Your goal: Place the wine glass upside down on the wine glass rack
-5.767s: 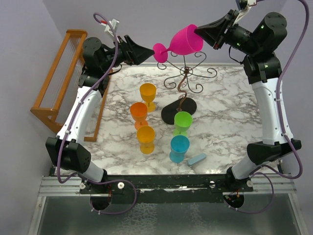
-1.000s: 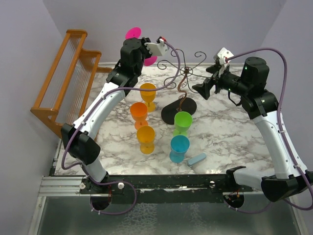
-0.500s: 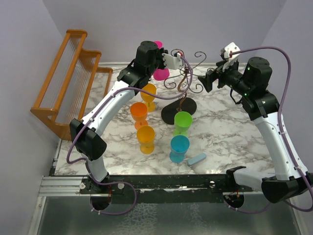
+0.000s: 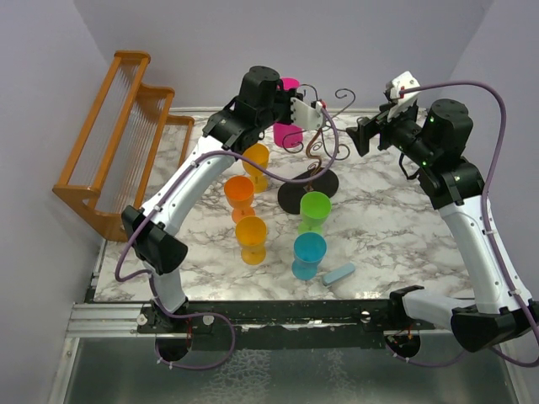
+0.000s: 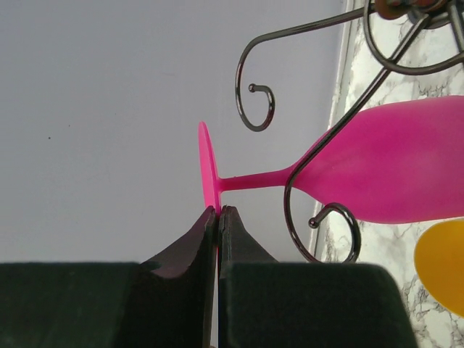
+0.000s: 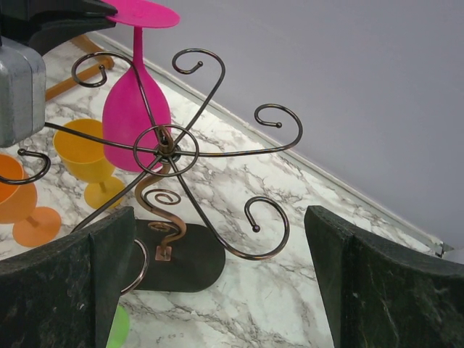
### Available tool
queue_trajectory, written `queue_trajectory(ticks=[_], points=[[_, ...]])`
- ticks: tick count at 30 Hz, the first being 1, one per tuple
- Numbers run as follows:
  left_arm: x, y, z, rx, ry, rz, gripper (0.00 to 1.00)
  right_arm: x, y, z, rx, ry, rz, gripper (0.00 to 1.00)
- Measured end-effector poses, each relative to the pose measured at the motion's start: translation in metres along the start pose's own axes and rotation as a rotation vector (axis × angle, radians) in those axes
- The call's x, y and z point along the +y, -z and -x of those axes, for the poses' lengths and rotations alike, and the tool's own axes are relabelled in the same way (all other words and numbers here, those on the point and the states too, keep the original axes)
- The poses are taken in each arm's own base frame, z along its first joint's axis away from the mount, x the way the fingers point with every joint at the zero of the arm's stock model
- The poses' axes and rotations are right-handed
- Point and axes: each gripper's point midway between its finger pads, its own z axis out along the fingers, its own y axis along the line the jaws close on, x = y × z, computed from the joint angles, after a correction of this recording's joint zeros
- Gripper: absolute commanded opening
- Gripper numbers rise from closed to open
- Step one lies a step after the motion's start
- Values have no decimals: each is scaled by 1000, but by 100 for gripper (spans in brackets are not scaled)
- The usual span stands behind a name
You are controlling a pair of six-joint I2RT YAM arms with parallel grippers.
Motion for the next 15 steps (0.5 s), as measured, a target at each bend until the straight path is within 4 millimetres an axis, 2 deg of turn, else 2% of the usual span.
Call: queue_trajectory(ticks=[11,15], points=[[-28,-22,16,-34,-89,-88,0,-2,0,-1,1,-1,-7,100],[-30,-26,22,-47,-101,-93,0,-6,0,-3,5,-6,-27,100]])
